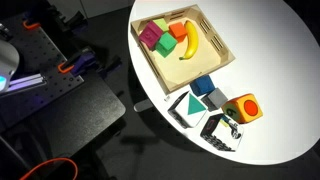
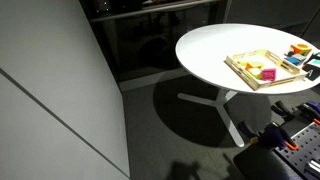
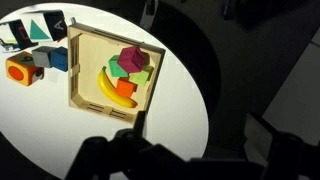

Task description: Put the orange plushy cube in the crate

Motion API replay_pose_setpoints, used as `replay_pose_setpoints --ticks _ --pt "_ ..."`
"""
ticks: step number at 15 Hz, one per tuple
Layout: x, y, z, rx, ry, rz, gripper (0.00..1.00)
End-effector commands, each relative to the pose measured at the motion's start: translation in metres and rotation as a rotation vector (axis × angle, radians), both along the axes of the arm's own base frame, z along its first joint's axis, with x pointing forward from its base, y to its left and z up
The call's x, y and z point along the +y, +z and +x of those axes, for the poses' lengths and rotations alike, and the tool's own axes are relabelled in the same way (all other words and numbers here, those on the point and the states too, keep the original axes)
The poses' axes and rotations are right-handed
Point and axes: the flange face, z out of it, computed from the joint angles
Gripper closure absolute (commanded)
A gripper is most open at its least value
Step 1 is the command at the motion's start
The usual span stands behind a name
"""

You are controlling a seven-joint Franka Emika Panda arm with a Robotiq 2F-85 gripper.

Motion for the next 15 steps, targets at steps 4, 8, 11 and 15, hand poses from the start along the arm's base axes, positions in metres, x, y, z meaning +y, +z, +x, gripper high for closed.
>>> replay_pose_setpoints --ticks 4,8,11,15 --pt "-0.001 0.002 0.001 0.000 -0.003 0.004 0.00" --pt "-0.015 0.013 0.011 -0.006 -0.030 0.030 0.00" --pt "-0.031 0.020 0.021 -0.007 -0.049 0.068 0.00" --pt "-0.053 0.026 0.043 0.029 -0.069 0.117 0.00"
